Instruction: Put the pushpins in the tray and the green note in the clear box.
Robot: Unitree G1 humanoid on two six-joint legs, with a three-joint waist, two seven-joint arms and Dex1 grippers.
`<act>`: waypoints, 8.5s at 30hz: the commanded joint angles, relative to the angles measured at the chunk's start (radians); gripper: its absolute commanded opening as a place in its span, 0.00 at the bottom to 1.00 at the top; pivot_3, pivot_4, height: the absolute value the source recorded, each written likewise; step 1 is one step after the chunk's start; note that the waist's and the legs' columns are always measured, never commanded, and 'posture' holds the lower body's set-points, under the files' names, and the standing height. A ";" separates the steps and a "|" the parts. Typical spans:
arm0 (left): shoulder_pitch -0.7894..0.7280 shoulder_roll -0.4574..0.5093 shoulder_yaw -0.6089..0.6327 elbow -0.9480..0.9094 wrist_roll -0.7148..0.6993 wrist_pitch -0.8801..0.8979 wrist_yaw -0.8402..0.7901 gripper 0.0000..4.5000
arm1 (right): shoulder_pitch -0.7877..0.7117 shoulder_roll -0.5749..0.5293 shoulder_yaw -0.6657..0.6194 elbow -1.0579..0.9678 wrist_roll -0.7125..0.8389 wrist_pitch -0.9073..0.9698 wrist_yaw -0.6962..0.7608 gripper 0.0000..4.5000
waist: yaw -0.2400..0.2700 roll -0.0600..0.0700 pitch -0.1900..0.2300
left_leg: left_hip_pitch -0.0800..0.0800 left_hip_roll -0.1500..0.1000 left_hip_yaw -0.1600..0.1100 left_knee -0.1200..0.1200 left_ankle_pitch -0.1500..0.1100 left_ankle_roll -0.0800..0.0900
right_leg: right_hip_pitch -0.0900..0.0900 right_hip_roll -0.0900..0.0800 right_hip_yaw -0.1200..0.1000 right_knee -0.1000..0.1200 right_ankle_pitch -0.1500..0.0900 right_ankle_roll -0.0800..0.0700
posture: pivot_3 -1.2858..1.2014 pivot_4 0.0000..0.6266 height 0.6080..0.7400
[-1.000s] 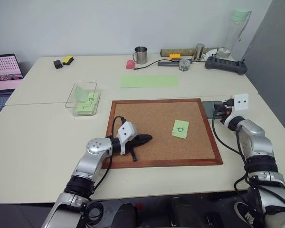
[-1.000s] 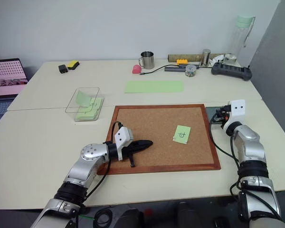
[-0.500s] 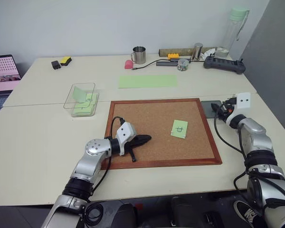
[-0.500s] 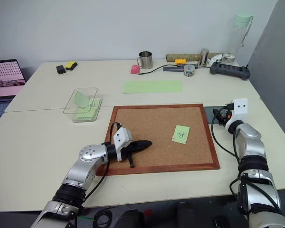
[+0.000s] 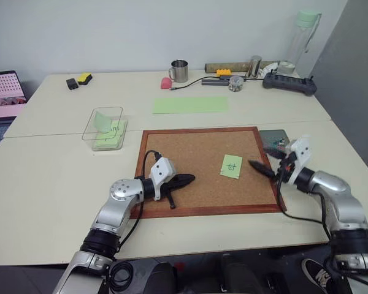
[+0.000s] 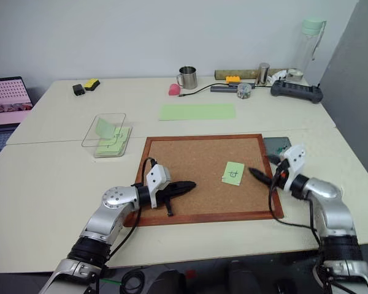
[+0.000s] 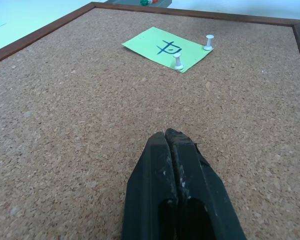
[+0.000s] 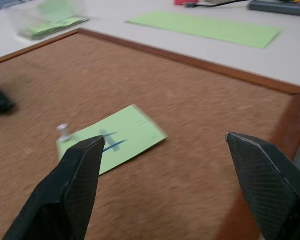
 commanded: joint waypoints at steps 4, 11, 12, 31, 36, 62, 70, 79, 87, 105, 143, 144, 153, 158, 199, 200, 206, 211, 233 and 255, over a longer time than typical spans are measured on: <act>0.021 0.008 -0.031 0.031 0.023 0.012 -0.018 0.00 | 0.038 0.046 0.090 -0.081 -0.051 -0.052 -0.009 0.90 | -0.002 0.000 0.000 | 0.000 0.000 0.000 0.000 0.000 0.000 | 0.000 0.000 0.000 0.000 0.001 0.001 | 0.52 0.24 1.00; 0.012 0.011 -0.029 0.038 0.025 0.008 -0.025 0.00 | 0.001 0.101 0.122 -0.007 -0.081 -0.083 -0.025 0.90 | -0.001 -0.001 0.000 | 0.000 0.000 0.000 0.000 0.000 0.000 | 0.000 0.000 0.000 0.000 0.001 0.001 | 0.52 0.24 1.00; 0.012 0.011 -0.029 0.038 0.025 0.008 -0.026 0.00 | 0.000 0.103 0.121 0.001 -0.082 -0.086 -0.024 0.82 | -0.001 -0.001 0.000 | 0.000 0.000 0.000 0.000 0.000 0.000 | 0.000 0.000 0.000 -0.001 0.001 0.001 | 0.52 0.24 1.00; 0.025 0.018 -0.026 0.016 0.021 0.020 -0.030 0.00 | 0.025 0.093 0.094 0.001 -0.095 -0.118 -0.032 0.01 | -0.001 -0.001 0.000 | 0.000 0.000 0.000 0.000 0.000 0.000 | 0.000 0.000 0.000 -0.001 0.001 0.001 | 0.52 0.24 1.00; 0.026 0.019 -0.029 0.014 0.021 0.025 -0.032 0.00 | 0.024 0.096 0.087 -0.010 -0.093 -0.126 -0.044 0.01 | -0.001 -0.001 0.000 | 0.000 0.000 0.000 0.000 0.000 0.000 | 0.000 0.000 0.000 -0.002 0.001 0.001 | 0.52 0.24 1.00; 0.032 0.027 -0.029 0.007 0.020 0.033 -0.038 0.00 | -0.198 0.092 -0.159 0.137 -0.018 -0.037 -0.333 0.01 | -0.007 -0.001 0.001 | 0.000 0.000 0.001 0.000 0.000 0.000 | 0.000 0.000 0.001 -0.002 0.001 0.001 | 0.52 0.24 1.00; 0.030 0.021 -0.029 0.006 0.025 0.029 -0.031 0.00 | -0.418 0.043 -0.171 0.582 -0.100 -0.106 -0.389 0.06 | -0.012 -0.001 0.001 | 0.000 0.000 0.002 -0.001 0.000 0.001 | 0.000 0.000 0.002 -0.002 0.001 0.001 | 0.52 0.24 1.00; 0.053 0.030 -0.023 -0.021 0.021 0.038 -0.020 0.00 | -0.523 0.050 -0.190 0.785 -0.092 -0.194 -0.353 0.46 | -0.015 -0.001 0.001 | 0.000 0.000 0.003 -0.001 0.000 0.001 | 0.000 0.000 0.003 -0.002 0.002 0.001 | 0.52 0.24 1.00; 0.057 0.033 -0.020 -0.030 0.020 0.046 -0.016 0.00 | -0.487 0.063 -0.178 0.641 -0.043 -0.235 -0.235 0.81 | -0.017 -0.001 0.001 | 0.000 0.000 0.003 -0.001 -0.001 0.001 | -0.001 0.000 0.004 -0.003 0.002 0.001 | 0.52 0.24 1.00; 0.049 0.029 -0.030 -0.021 0.023 0.041 -0.024 0.00 | -0.065 0.166 0.151 -0.097 -0.006 0.013 -0.067 0.96 | -0.016 -0.001 0.001 | 0.000 0.001 0.002 -0.001 -0.001 0.002 | -0.001 0.000 0.002 -0.003 0.001 0.002 | 0.52 0.24 1.00; 0.066 0.038 -0.022 -0.048 0.022 0.055 -0.014 0.00 | -0.128 0.220 0.163 -0.059 -0.096 0.015 -0.161 0.01 | -0.016 -0.002 0.000 | -0.001 0.001 0.002 -0.001 -0.001 0.002 | -0.001 0.000 0.002 -0.004 0.001 0.002 | 0.52 0.24 1.00; 0.067 0.038 -0.022 -0.048 0.022 0.056 -0.014 0.00 | -0.130 0.223 0.160 -0.089 -0.079 0.017 -0.152 0.01 | -0.016 -0.002 0.000 | -0.001 0.001 0.002 -0.001 -0.001 0.002 | -0.001 0.000 0.002 -0.004 0.001 0.002 | 0.52 0.24 1.00; 0.053 0.024 -0.010 -0.051 0.003 0.087 0.001 0.00 | -0.132 0.156 0.189 -0.132 -0.131 -0.044 -0.106 0.01 | -0.015 -0.002 0.000 | -0.001 0.000 0.001 -0.001 -0.001 0.002 | -0.001 0.000 0.001 -0.005 0.001 0.002 | 0.52 0.24 1.00; 0.009 -0.025 0.067 -0.145 -0.175 0.310 0.015 0.08 | -0.158 0.087 0.217 -0.084 -0.226 -0.162 -0.080 0.00 | -0.014 -0.004 0.001 | -0.001 0.000 0.001 -0.001 -0.001 0.002 | -0.001 0.000 0.001 -0.004 0.001 0.002 | 0.52 0.24 1.00; -0.154 -0.147 0.265 -0.264 -0.652 0.836 0.173 1.00 | -0.268 0.028 0.324 -0.179 -0.374 -0.548 0.048 0.00 | -0.005 -0.011 0.006 | -0.004 0.000 -0.002 0.000 -0.001 0.001 | -0.002 0.000 -0.001 -0.005 0.003 0.000 | 0.52 0.24 1.00; -0.154 -0.150 0.264 -0.263 -0.651 0.828 0.171 1.00 | -0.269 0.030 0.323 -0.181 -0.373 -0.545 0.049 0.00 | -0.005 -0.011 0.006 | -0.004 0.000 -0.002 0.000 -0.001 0.001 | -0.002 0.000 -0.001 -0.005 0.003 0.000 | 0.52 0.24 1.00; -0.142 -0.151 0.270 -0.283 -0.669 0.825 0.164 0.78 | -0.261 0.033 0.307 -0.174 -0.367 -0.528 0.043 0.00 | 0.000 -0.011 0.006 | -0.004 0.000 -0.001 0.000 -0.001 0.001 | -0.002 -0.001 -0.001 -0.005 0.004 -0.001 | 0.52 0.24 1.00; -0.141 -0.143 0.273 -0.283 -0.666 0.822 0.164 0.57 | -0.261 0.035 0.296 -0.166 -0.361 -0.520 0.034 0.00 | 0.000 -0.011 0.006 | -0.004 0.000 -0.001 0.000 -0.001 0.001 | -0.002 0.000 -0.001 -0.005 0.004 -0.001 | 0.52 0.24 1.00; -0.173 -0.131 0.222 -0.199 -0.504 0.690 0.210 0.00 | -0.273 0.030 0.240 -0.168 -0.328 -0.467 -0.001 0.00 | 0.001 -0.011 0.006 | -0.004 0.000 -0.001 0.000 -0.001 0.001 | -0.002 0.000 -0.001 -0.005 0.004 -0.001 | 0.52 0.24 1.00; -0.198 -0.045 -0.131 -0.371 -0.146 0.267 0.029 0.00 | -0.309 0.034 -0.207 0.240 -0.060 0.119 -0.322 0.00 | 0.005 -0.011 0.006 | -0.003 -0.001 0.002 -0.001 -0.001 0.001 | -0.002 -0.001 0.002 -0.005 0.005 -0.002 | 0.52 0.24 1.00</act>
